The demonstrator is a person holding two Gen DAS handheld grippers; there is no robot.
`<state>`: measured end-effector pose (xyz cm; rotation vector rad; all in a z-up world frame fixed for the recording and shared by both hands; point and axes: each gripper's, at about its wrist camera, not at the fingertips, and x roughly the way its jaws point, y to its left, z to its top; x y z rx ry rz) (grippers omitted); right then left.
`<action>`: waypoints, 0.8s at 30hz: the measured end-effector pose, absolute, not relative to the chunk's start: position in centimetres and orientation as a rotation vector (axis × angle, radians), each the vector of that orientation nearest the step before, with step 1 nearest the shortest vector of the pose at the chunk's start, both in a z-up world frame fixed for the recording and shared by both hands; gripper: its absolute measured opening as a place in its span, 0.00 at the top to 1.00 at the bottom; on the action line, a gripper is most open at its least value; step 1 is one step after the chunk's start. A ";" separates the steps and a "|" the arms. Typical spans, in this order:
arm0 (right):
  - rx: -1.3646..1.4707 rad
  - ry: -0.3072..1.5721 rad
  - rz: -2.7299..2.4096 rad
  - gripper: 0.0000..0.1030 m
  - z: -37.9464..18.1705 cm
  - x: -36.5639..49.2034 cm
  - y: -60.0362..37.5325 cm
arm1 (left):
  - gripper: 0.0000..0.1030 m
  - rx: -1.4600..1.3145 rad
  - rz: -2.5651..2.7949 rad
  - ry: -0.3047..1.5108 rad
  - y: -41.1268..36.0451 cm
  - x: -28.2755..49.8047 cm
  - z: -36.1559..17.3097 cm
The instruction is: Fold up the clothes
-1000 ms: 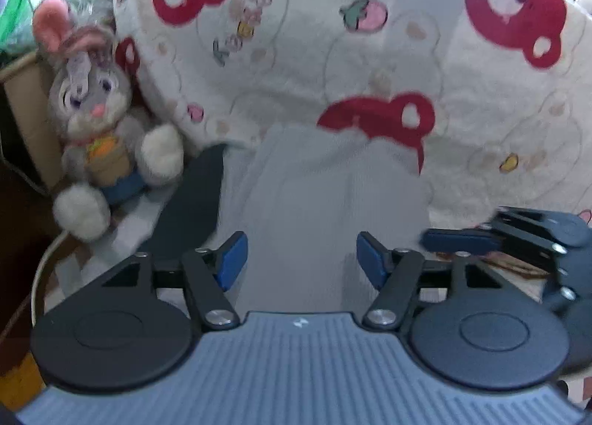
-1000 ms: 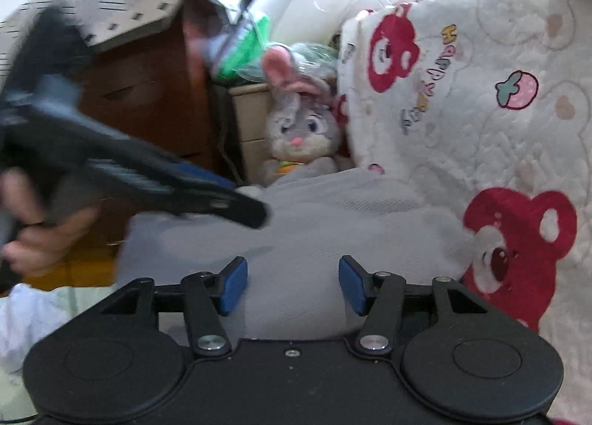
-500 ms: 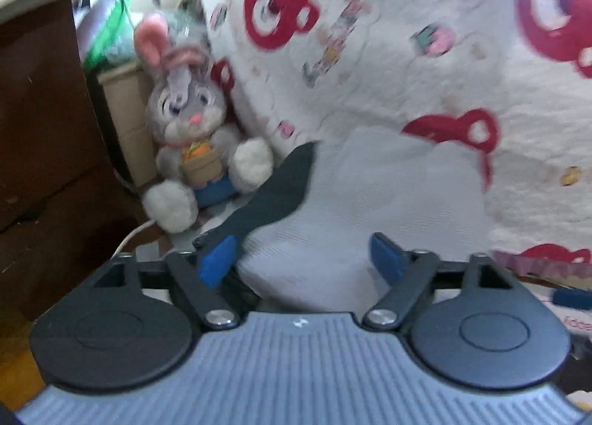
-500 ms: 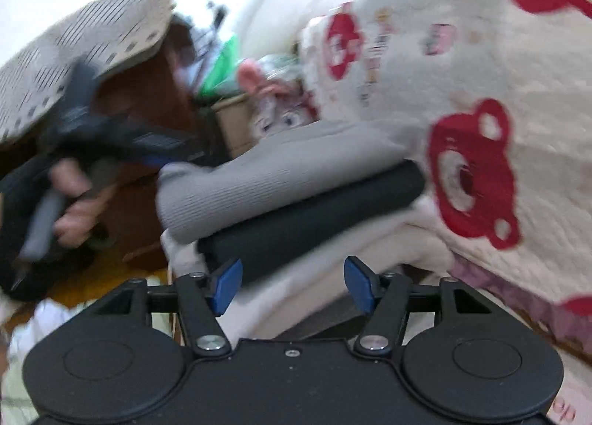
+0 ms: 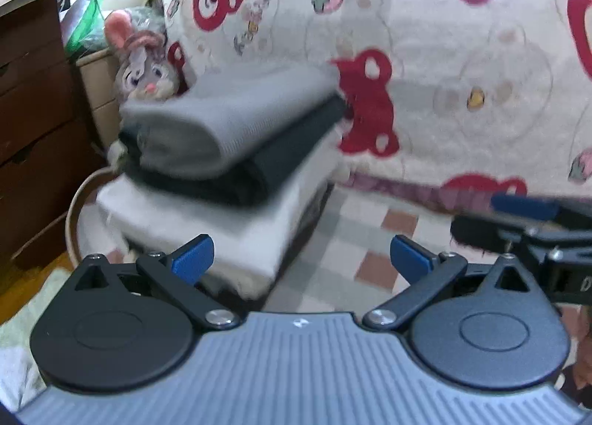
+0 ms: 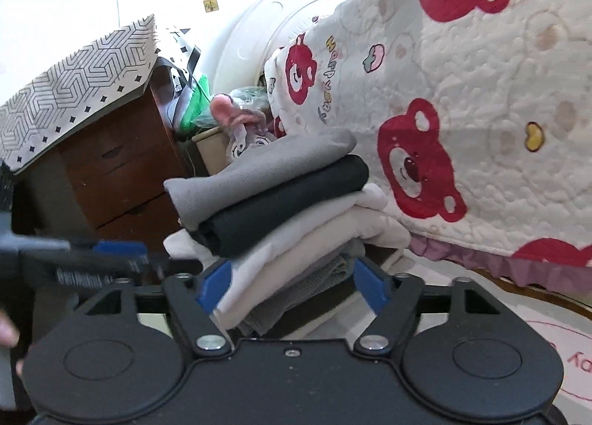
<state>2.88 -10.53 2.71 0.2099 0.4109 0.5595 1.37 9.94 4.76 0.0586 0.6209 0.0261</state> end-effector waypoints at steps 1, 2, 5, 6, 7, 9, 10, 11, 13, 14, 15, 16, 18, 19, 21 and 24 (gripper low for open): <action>0.195 0.403 0.556 0.19 2.6 2.2 -10.6 | 0.00 0.051 0.043 0.633 9.4 0.9 4.3; 0.185 0.395 0.550 0.19 2.6 1.6 -10.7 | 0.00 0.041 0.054 0.648 9.1 0.5 3.9; 0.182 0.385 0.547 0.18 2.6 0.0 -11.2 | 0.00 0.008 0.084 0.698 8.4 -0.6 3.0; 0.180 0.386 0.547 0.18 2.7 -0.4 -11.4 | 0.00 0.003 0.097 0.710 8.2 -1.0 2.8; 0.177 0.387 0.546 0.18 2.7 -0.8 -11.5 | 0.00 0.002 0.110 0.718 8.0 -1.5 2.5; 0.159 0.392 0.543 0.18 2.6 -1.6 -11.6 | 0.00 0.007 0.127 0.734 7.6 -2.2 1.9; 0.150 0.399 0.541 0.17 2.6 -2.0 -11.6 | 0.00 0.008 0.132 0.745 7.4 -2.6 1.5; 0.143 0.406 0.539 0.17 2.4 -2.4 -11.6 | 0.00 0.004 0.131 0.763 7.2 -2.7 1.1; 0.137 0.426 0.530 0.17 1.9 -3.1 -11.5 | 0.00 -0.010 0.123 0.805 6.9 -2.9 0.4; 0.138 0.439 0.523 0.17 1.7 -3.4 -11.5 | 0.00 -0.017 0.119 0.826 6.8 -3.0 0.0; 0.138 0.452 0.516 0.17 1.4 -3.7 -11.5 | 0.00 -0.024 0.113 0.845 6.6 -3.1 -0.3; 0.142 0.464 0.509 0.17 1.2 -3.9 -11.6 | 0.00 -0.025 0.108 0.858 6.3 -3.3 -0.7; 0.150 0.488 0.494 0.17 0.6 -4.4 -11.6 | 0.00 -0.006 0.113 0.863 5.6 -3.7 -1.1; 0.153 0.497 0.488 0.17 0.4 -4.5 -11.7 | 0.00 0.006 0.112 0.865 5.3 -3.9 -1.3; 0.157 0.515 0.476 0.17 -0.1 -4.8 -11.7 | 0.00 0.018 0.107 0.865 5.0 -4.1 -1.5; 0.144 0.537 0.463 0.17 -0.5 -5.0 -11.6 | 0.00 0.031 0.102 0.865 4.6 -4.3 -1.7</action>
